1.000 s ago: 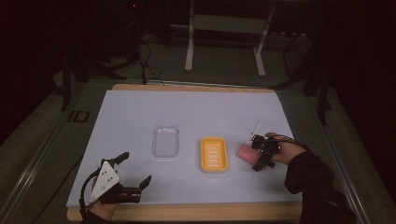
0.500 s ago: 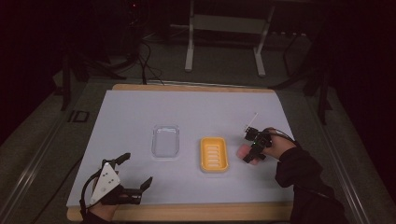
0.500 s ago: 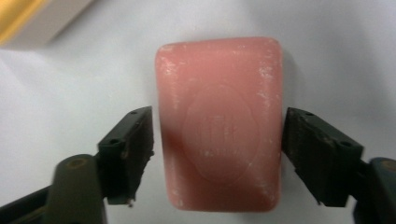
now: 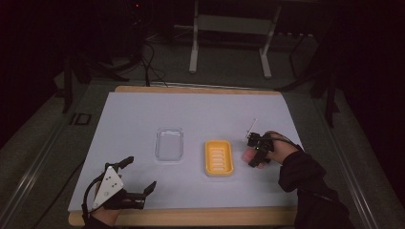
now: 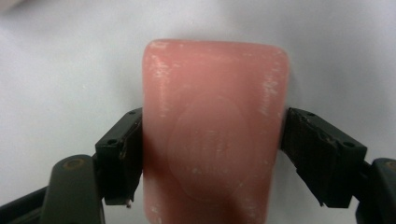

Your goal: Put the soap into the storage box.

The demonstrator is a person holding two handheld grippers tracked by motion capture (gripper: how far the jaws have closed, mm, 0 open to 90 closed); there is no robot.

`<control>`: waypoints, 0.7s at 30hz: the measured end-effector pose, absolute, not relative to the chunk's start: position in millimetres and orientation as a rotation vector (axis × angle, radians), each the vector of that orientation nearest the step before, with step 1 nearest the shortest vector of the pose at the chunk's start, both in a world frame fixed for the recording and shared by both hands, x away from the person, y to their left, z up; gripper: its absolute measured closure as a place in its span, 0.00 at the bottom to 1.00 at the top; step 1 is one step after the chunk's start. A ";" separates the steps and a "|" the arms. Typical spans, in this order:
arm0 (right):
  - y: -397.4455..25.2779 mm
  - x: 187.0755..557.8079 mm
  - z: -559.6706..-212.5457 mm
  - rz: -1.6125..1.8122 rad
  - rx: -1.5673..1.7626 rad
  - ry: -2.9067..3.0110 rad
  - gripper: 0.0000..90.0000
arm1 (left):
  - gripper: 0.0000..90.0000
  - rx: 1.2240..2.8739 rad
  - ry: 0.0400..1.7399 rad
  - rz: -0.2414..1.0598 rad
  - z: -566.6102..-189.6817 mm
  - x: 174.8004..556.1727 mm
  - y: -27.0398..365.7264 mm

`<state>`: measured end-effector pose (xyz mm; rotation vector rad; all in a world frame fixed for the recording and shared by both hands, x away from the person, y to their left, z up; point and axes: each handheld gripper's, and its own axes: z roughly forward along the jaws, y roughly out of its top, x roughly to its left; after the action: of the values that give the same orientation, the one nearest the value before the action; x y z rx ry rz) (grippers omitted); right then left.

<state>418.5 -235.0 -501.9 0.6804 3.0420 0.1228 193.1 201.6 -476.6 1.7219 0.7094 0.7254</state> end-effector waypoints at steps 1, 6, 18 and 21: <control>-233.8 418.2 -501.7 0.113 0.677 3.042 0.27 | 0.01 1.723 0.710 0.724 -476.7 193.1 201.4; -231.5 415.7 -498.8 0.106 0.703 3.037 0.41 | 0.01 1.727 0.709 0.725 -476.8 193.0 201.2; -232.4 414.8 -495.4 0.087 0.982 3.007 0.42 | 0.01 1.729 0.712 0.728 -476.8 193.3 201.2; -235.2 414.6 -491.5 0.107 1.013 2.990 0.42 | 0.01 1.729 0.711 0.729 -477.0 193.3 201.0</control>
<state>414.6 -235.2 -491.5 1.0131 2.9896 0.1070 193.3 201.0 -477.0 1.7285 0.7114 0.7295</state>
